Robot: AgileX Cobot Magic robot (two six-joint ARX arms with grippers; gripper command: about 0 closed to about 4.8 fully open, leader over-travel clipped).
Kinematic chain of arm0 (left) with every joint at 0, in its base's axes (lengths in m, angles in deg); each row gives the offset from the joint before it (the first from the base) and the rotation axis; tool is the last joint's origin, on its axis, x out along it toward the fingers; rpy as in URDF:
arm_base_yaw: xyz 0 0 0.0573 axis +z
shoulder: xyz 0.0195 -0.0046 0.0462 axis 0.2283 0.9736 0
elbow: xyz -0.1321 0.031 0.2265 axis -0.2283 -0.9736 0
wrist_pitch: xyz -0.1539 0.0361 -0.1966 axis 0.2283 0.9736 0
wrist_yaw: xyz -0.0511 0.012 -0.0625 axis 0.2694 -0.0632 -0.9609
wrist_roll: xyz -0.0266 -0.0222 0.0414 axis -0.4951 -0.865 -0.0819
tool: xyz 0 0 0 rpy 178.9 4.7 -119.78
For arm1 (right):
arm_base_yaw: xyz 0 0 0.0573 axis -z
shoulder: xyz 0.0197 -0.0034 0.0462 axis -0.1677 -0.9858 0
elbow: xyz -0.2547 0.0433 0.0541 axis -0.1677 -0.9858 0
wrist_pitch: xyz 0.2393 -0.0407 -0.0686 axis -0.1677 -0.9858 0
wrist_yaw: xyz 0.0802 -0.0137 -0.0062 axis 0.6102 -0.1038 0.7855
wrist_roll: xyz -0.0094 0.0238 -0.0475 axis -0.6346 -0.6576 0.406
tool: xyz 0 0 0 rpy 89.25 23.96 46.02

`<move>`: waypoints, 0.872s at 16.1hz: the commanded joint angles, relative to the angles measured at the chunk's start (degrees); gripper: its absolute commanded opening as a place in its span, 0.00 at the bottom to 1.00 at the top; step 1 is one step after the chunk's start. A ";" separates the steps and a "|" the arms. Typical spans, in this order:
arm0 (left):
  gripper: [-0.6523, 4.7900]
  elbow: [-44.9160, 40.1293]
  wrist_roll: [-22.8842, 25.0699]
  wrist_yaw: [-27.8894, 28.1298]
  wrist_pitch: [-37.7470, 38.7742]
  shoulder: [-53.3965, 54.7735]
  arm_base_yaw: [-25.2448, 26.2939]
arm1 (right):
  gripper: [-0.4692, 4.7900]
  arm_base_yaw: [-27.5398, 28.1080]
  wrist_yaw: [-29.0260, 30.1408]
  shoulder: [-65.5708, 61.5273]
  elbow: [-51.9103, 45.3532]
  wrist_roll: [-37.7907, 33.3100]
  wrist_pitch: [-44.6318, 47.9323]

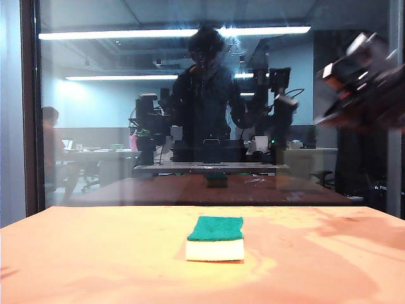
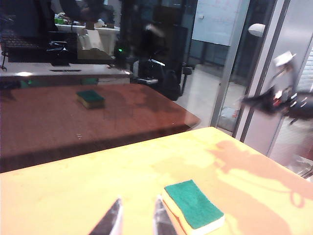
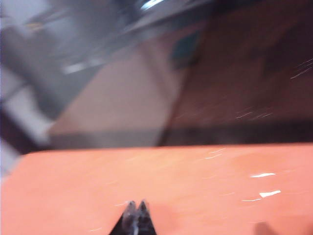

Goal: Pick up the sponge from the table, wipe the water off the glass, and finally place the sponge back on the table.

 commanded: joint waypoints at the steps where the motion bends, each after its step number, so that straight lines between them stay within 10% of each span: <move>1: 0.27 0.28 0.20 0.46 -0.81 0.07 -0.02 | 0.08 3.50 -5.77 8.70 0.13 9.35 -11.85; 14: 0.27 0.26 4.55 15.50 -1.44 0.07 -0.02 | 0.08 6.34 -16.98 37.99 -18.25 12.68 -16.68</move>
